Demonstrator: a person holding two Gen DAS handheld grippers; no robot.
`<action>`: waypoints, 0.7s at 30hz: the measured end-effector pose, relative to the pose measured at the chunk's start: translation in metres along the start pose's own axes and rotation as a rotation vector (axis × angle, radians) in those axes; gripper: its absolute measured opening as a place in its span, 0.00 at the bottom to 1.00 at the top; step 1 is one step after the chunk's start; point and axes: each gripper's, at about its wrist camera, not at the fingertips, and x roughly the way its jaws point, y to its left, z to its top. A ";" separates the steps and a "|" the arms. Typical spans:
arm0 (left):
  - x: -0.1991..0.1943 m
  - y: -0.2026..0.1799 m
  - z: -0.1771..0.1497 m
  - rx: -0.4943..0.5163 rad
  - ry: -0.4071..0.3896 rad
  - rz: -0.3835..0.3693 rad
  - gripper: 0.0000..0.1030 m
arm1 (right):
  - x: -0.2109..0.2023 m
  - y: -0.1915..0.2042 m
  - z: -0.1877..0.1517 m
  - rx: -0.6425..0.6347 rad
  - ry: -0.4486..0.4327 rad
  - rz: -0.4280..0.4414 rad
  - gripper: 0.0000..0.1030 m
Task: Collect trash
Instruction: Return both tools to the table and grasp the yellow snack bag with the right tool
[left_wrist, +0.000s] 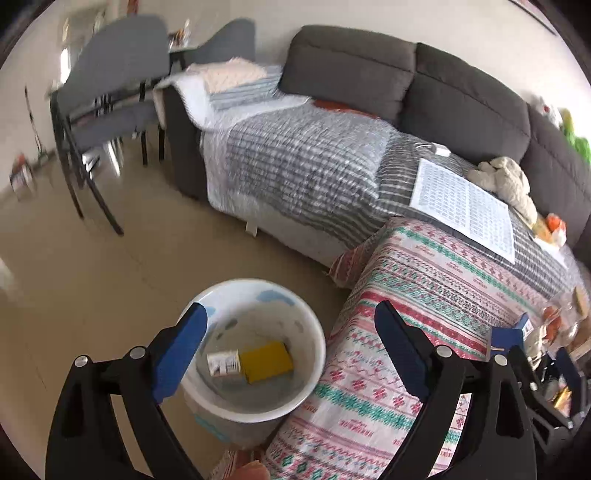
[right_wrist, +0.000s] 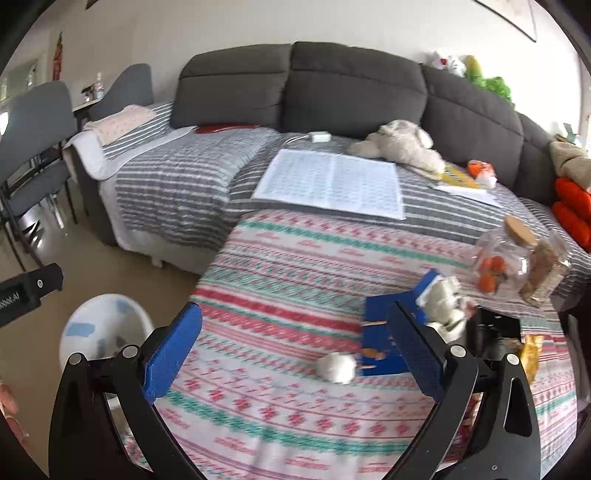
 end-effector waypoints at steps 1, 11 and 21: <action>-0.002 -0.008 -0.001 0.014 -0.012 -0.001 0.87 | -0.001 -0.008 0.000 0.006 -0.005 -0.012 0.93; -0.009 -0.106 -0.024 0.167 -0.061 -0.060 0.87 | -0.004 -0.088 -0.005 0.100 -0.003 -0.098 0.93; -0.009 -0.183 -0.052 0.261 -0.032 -0.161 0.87 | -0.013 -0.178 -0.043 0.178 0.028 -0.224 0.93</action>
